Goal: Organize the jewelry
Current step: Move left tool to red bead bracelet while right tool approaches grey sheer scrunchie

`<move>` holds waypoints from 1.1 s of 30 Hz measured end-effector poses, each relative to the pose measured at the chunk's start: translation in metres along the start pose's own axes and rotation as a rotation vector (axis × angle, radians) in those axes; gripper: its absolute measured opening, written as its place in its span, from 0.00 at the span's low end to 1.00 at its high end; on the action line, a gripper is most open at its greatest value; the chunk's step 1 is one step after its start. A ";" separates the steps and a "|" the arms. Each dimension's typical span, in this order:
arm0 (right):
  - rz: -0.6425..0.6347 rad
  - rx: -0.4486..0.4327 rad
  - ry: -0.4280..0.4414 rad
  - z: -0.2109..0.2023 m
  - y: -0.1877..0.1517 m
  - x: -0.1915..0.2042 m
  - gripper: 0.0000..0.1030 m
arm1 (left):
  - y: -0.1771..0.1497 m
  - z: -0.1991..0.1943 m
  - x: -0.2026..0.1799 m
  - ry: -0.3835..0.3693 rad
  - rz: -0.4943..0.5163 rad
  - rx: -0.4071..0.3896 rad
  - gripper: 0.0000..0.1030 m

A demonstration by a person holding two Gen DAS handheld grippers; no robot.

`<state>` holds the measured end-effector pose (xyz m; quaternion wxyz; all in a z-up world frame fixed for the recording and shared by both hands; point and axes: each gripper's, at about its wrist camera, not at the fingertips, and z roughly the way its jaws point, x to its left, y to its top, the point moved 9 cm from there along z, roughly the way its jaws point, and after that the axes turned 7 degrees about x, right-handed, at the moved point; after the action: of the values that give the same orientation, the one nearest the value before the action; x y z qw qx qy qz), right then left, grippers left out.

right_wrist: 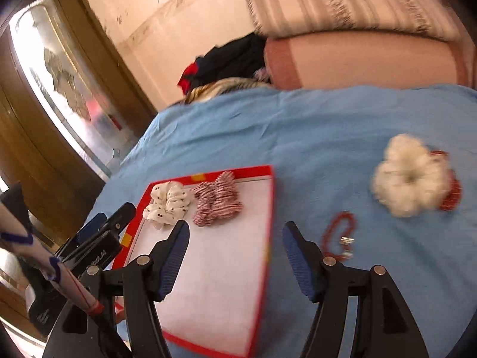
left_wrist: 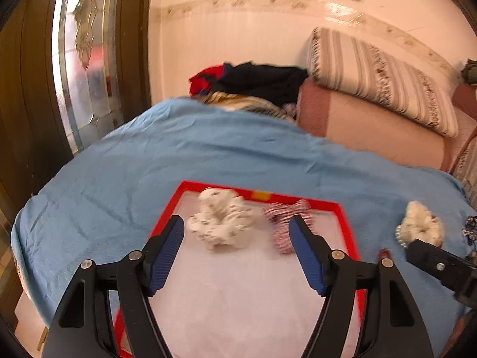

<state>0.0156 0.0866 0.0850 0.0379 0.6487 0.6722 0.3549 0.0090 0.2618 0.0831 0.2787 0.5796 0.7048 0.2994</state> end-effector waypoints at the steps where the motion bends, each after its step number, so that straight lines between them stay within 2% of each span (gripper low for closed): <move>1: 0.006 -0.020 -0.005 -0.014 -0.003 -0.009 0.68 | -0.002 -0.007 -0.009 -0.005 0.008 -0.011 0.74; 4: 0.020 -0.054 -0.043 -0.047 -0.013 -0.034 0.68 | -0.011 -0.025 -0.037 -0.031 0.034 -0.030 0.74; 7: 0.026 -0.100 -0.141 -0.089 -0.030 -0.074 0.70 | -0.027 -0.048 -0.075 -0.085 0.080 -0.037 0.75; 10: 0.056 -0.134 -0.199 -0.125 -0.042 -0.110 0.72 | -0.045 -0.070 -0.112 -0.140 0.140 -0.044 0.81; 14: 0.165 -0.180 -0.260 -0.175 -0.052 -0.169 0.73 | -0.065 -0.085 -0.163 -0.229 0.207 -0.009 0.82; 19: 0.287 -0.236 -0.304 -0.219 -0.070 -0.227 0.73 | -0.083 -0.100 -0.225 -0.285 0.322 -0.001 0.82; 23: 0.368 -0.271 -0.333 -0.243 -0.082 -0.268 0.73 | -0.096 -0.099 -0.265 -0.322 0.394 0.025 0.82; 27: 0.446 -0.283 -0.364 -0.258 -0.095 -0.306 0.73 | -0.103 -0.088 -0.294 -0.349 0.421 0.063 0.82; 33: 0.484 -0.264 -0.358 -0.253 -0.097 -0.332 0.73 | -0.113 -0.073 -0.323 -0.360 0.487 0.094 0.82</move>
<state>-0.1440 -0.3110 0.0863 0.1539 0.8312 0.4294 0.3180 -0.0623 -0.0805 0.0623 0.2922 0.7874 0.4975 0.2170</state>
